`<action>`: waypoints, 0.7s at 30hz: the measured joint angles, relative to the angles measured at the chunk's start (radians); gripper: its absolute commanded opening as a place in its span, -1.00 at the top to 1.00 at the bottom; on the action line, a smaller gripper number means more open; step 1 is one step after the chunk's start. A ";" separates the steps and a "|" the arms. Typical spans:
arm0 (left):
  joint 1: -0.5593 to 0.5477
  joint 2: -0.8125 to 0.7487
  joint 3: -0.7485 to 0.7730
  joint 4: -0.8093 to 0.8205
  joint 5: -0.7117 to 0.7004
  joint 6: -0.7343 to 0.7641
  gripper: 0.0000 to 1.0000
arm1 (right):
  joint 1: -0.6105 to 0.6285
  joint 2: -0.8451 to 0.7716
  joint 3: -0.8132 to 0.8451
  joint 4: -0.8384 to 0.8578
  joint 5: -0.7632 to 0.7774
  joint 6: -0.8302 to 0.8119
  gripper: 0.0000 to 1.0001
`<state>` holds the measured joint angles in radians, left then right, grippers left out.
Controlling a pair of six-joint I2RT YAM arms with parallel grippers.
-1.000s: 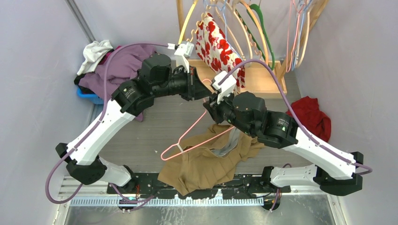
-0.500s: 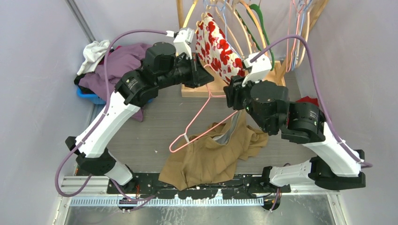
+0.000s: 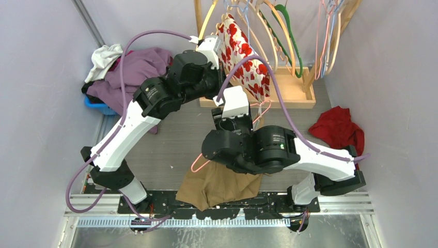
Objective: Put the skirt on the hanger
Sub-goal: Pick up the hanger at the center of the board, then place the hanger at the clothesline.
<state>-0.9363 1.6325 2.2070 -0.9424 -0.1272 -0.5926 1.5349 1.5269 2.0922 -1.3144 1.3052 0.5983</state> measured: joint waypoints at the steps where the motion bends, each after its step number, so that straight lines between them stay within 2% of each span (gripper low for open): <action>1: -0.002 0.000 0.000 -0.003 -0.007 0.000 1.00 | 0.000 0.001 -0.026 0.001 0.021 0.021 -0.02; 7: -0.004 -0.003 -0.003 -0.012 -0.035 0.000 1.00 | 0.000 -0.082 -0.277 0.117 0.102 0.071 -0.05; 13: -0.004 -0.028 -0.029 -0.012 -0.038 0.000 1.00 | -0.029 -0.098 -0.378 0.216 0.134 0.105 -0.06; 21: -0.004 -0.059 -0.071 -0.010 -0.047 0.002 1.00 | -0.142 -0.141 -0.505 0.406 0.106 0.066 -0.05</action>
<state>-0.9405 1.5734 2.1357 -0.9527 -0.1741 -0.5907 1.3933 1.3857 1.5875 -0.9089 1.4117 0.6640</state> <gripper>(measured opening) 0.029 0.526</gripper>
